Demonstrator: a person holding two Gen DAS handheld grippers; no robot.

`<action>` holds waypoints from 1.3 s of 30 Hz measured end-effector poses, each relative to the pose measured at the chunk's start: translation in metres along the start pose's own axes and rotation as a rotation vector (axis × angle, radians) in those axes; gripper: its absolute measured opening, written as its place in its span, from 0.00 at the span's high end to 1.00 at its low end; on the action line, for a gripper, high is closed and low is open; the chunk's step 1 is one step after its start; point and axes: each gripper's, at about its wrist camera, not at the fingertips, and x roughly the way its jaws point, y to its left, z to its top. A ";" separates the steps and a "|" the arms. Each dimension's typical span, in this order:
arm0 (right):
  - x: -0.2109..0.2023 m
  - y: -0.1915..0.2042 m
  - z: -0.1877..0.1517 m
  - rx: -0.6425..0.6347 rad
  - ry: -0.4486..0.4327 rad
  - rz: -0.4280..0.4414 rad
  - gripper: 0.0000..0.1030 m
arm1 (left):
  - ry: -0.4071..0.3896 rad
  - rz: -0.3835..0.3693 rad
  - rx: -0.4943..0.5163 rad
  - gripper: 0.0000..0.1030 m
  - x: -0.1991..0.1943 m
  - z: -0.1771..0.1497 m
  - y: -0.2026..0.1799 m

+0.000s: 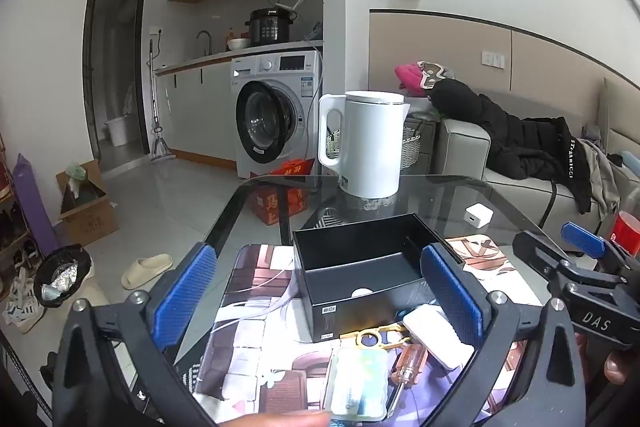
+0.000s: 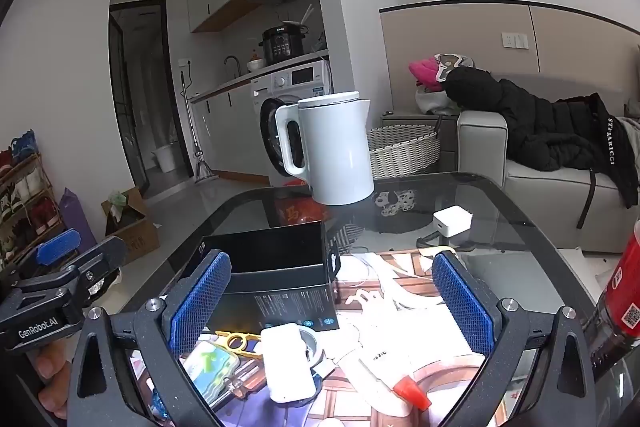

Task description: Organize rigid objects

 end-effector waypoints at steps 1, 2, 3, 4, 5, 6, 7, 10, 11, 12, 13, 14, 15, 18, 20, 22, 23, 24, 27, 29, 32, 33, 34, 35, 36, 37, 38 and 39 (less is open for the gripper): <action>0.000 0.000 0.000 0.001 -0.001 0.004 0.00 | -0.002 -0.001 0.000 0.00 0.000 0.000 0.001; -0.001 0.000 0.001 0.000 -0.002 0.003 0.00 | -0.003 -0.002 -0.004 0.00 0.000 0.000 0.001; -0.001 0.000 0.001 -0.003 0.010 -0.002 0.00 | -0.003 -0.002 -0.009 0.00 0.001 0.001 0.003; -0.001 0.000 0.001 -0.003 0.010 0.000 0.00 | 0.000 -0.004 -0.014 0.00 0.002 0.001 0.004; 0.000 0.000 0.001 -0.002 0.012 0.003 0.00 | -0.012 -0.006 -0.011 0.00 -0.001 0.005 0.004; 0.000 -0.001 0.000 -0.001 0.015 0.005 0.00 | -0.015 -0.006 -0.003 0.00 -0.003 0.005 0.002; 0.000 -0.002 0.000 -0.002 0.014 0.008 0.00 | -0.019 -0.007 -0.002 0.00 -0.007 0.005 0.002; 0.001 0.002 -0.001 -0.012 0.010 0.003 0.00 | -0.030 -0.010 -0.011 0.00 -0.009 -0.001 0.001; 0.000 0.001 -0.001 -0.012 0.007 0.004 0.00 | -0.029 -0.009 -0.012 0.00 -0.013 0.000 0.000; 0.001 0.001 -0.001 -0.012 0.007 0.006 0.00 | -0.026 -0.011 -0.013 0.00 -0.012 0.000 0.001; -0.002 0.001 0.000 -0.012 0.006 0.007 0.00 | -0.026 -0.012 -0.015 0.00 -0.012 0.001 0.002; -0.002 0.001 0.000 -0.012 0.006 0.007 0.00 | -0.024 -0.011 -0.015 0.00 -0.010 0.003 0.002; -0.002 0.002 0.001 -0.014 0.005 0.008 0.00 | -0.023 -0.012 -0.014 0.00 -0.010 0.003 0.002; -0.003 0.002 0.000 -0.016 0.005 0.008 0.00 | -0.023 -0.011 -0.014 0.00 -0.011 0.003 0.002; -0.003 0.003 0.002 -0.018 0.005 0.012 0.00 | -0.018 -0.016 -0.010 0.00 -0.007 0.003 0.001; -0.002 0.004 0.002 -0.021 0.006 0.012 0.00 | -0.013 -0.015 -0.007 0.00 -0.005 0.004 0.000; -0.003 0.003 0.002 -0.020 0.006 0.014 0.00 | -0.013 -0.017 -0.007 0.00 -0.005 0.005 0.000; -0.003 0.003 0.002 -0.021 0.007 0.015 0.00 | -0.012 -0.018 -0.006 0.00 -0.006 0.005 0.000; -0.002 0.004 0.002 -0.021 0.007 0.016 0.00 | -0.009 -0.020 -0.010 0.00 -0.006 0.007 0.000; -0.001 0.004 0.002 -0.022 0.005 0.012 0.00 | -0.008 -0.018 -0.010 0.00 -0.005 0.006 0.000; -0.002 0.004 0.001 -0.021 0.004 0.014 0.00 | -0.010 -0.021 -0.010 0.00 -0.005 0.006 0.001; -0.002 0.004 0.001 -0.021 0.003 0.014 0.00 | -0.012 -0.020 -0.010 0.00 -0.005 0.006 0.000; -0.002 0.004 0.001 -0.022 0.004 0.015 0.00 | -0.012 -0.021 -0.009 0.00 -0.005 0.006 0.000; -0.002 0.004 0.001 -0.022 0.005 0.016 0.00 | -0.012 -0.020 -0.011 0.00 -0.005 0.005 0.000; -0.003 0.004 0.001 -0.023 0.006 0.018 0.00 | -0.013 -0.020 -0.012 0.00 -0.005 0.006 0.000; -0.003 0.004 0.001 -0.024 0.007 0.021 0.00 | -0.012 -0.020 -0.011 0.00 -0.005 0.005 0.000; -0.003 0.004 0.001 -0.026 0.008 0.022 0.00 | -0.013 -0.019 -0.012 0.00 -0.005 0.005 0.000; -0.002 0.004 0.001 -0.026 0.008 0.021 0.00 | -0.014 -0.020 -0.014 0.00 -0.005 0.005 0.000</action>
